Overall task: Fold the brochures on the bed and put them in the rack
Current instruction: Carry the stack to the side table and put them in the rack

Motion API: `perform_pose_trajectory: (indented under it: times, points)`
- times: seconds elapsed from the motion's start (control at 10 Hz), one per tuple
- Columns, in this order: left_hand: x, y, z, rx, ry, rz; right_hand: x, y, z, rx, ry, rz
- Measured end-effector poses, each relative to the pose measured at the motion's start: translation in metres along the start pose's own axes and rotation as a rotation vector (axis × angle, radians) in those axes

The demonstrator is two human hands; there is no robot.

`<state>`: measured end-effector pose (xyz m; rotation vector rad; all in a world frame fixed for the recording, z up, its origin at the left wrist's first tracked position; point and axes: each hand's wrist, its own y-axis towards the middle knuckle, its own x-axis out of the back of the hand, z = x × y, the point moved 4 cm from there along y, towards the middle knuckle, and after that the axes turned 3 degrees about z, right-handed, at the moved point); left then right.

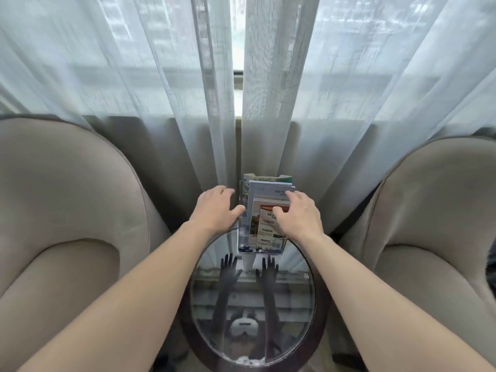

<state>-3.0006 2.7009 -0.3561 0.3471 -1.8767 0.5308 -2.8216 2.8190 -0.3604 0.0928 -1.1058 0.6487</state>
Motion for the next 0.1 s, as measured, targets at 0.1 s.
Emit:
perform_pose_trajectory:
  times: [0.1]
  points:
    - [0.0229, -0.0284, -0.0083, -0.051, 0.000, -0.049, 0.0159, -0.0318, 0.0136, 0.037, -0.039, -0.039]
